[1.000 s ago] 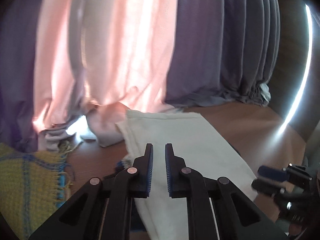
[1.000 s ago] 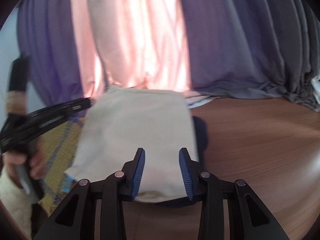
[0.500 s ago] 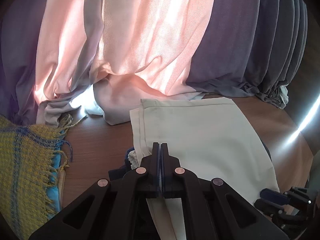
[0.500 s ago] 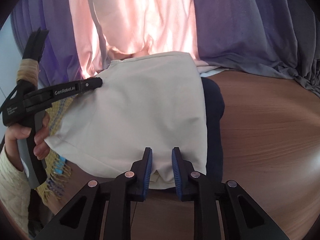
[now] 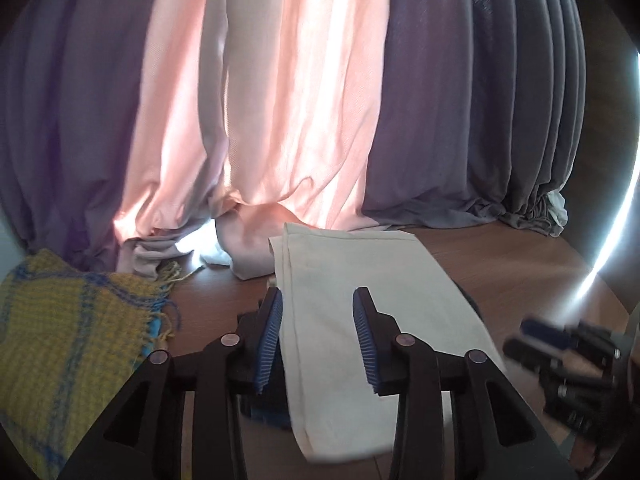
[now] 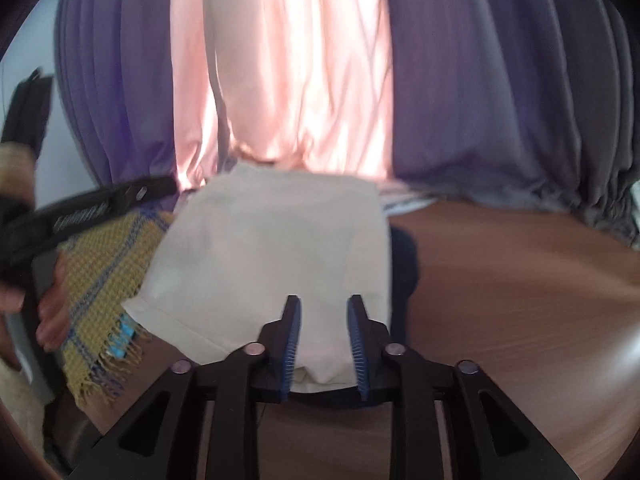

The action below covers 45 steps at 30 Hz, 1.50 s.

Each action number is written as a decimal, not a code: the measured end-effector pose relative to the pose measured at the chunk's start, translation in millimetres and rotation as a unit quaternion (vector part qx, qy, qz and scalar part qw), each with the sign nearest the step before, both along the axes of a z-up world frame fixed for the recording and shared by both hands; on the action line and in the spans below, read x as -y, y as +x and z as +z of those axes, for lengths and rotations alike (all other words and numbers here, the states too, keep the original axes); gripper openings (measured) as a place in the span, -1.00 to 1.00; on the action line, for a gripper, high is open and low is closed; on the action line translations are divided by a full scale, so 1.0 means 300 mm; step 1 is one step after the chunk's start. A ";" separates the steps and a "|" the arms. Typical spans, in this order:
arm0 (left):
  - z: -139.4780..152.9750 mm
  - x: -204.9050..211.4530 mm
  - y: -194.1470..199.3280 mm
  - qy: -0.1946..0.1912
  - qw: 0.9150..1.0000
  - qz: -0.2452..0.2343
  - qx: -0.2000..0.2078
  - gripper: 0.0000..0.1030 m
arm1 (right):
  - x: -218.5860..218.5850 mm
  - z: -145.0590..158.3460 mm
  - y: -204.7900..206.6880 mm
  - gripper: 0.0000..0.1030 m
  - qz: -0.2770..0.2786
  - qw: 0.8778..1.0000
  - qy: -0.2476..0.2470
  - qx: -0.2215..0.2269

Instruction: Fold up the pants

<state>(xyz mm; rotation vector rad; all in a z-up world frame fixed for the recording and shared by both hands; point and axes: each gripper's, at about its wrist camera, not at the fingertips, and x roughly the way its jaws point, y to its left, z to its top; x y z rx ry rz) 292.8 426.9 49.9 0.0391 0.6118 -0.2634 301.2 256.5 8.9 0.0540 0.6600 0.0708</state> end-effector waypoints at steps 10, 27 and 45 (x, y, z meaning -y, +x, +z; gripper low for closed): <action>0.048 0.107 -0.336 0.022 0.998 0.044 0.030 0.18 | 0.104 0.144 -0.196 0.08 -0.008 0.999 -0.022 0.046; 0.049 0.274 -0.767 0.022 0.995 0.081 0.052 0.80 | 0.218 0.163 -0.611 0.65 -0.002 0.998 -0.034 0.061; 0.033 0.381 -0.992 0.030 0.995 0.086 0.051 0.89 | 0.283 0.160 -0.852 0.65 -0.014 0.998 -0.029 0.057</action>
